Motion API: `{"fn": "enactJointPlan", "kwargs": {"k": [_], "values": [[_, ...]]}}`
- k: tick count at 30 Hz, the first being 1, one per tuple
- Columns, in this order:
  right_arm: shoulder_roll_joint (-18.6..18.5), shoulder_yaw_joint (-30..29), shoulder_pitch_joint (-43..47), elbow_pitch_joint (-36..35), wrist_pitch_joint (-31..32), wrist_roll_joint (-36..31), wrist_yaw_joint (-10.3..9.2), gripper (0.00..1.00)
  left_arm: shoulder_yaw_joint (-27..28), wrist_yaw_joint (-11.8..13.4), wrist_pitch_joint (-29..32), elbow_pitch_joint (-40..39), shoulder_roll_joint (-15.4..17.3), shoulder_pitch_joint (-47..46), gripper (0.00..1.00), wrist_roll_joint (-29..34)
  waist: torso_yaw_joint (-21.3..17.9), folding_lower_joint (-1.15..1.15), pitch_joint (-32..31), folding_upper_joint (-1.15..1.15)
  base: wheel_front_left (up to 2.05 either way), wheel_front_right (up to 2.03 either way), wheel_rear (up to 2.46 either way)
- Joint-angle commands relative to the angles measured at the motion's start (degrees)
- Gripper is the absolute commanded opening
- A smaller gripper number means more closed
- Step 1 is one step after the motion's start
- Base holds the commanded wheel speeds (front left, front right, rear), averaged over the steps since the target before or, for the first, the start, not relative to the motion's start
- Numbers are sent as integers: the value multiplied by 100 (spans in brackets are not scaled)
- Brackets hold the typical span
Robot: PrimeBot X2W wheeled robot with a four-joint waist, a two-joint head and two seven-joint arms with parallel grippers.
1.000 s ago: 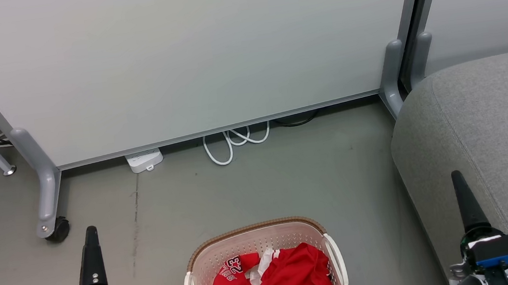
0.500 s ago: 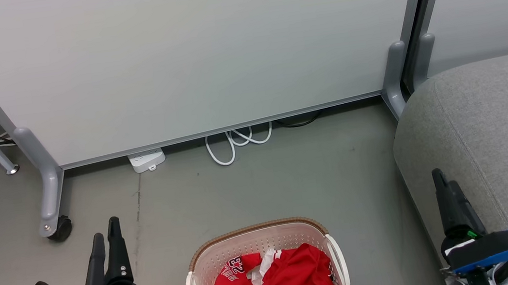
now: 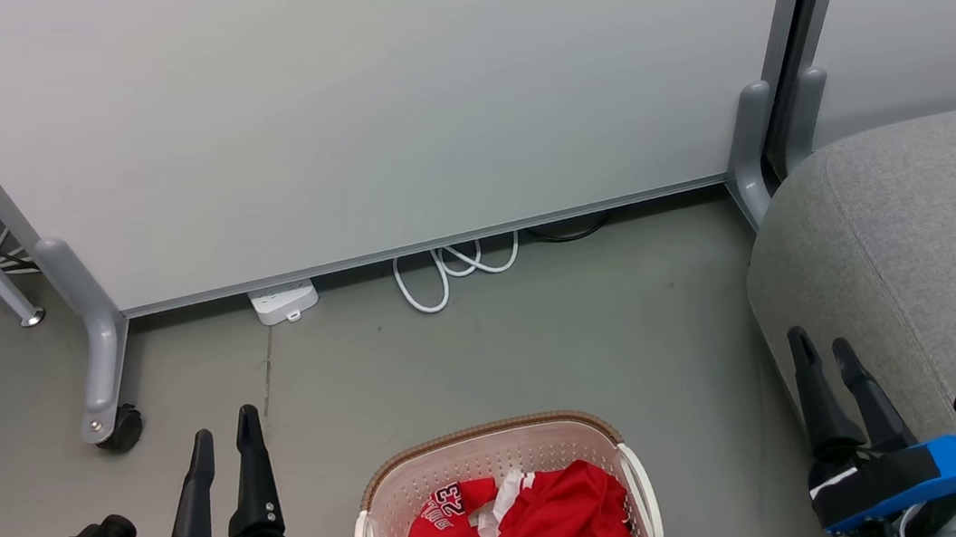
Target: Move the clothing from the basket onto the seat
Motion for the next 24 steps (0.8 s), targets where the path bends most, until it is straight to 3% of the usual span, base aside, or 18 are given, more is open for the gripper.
{"fn": "enactJointPlan", "kwargs": {"k": [1,24], "values": [[-29,22,-74,-26,-65,-220,10,100,-32,26,-62,-44,49,-127,100,204,9,0,-1,0,0,0,0],[58,-30,5,53,-386,-1697,12,100,-278,63,-382,-23,61,-145,100,1579,63,0,-1,0,0,0,0]]}}
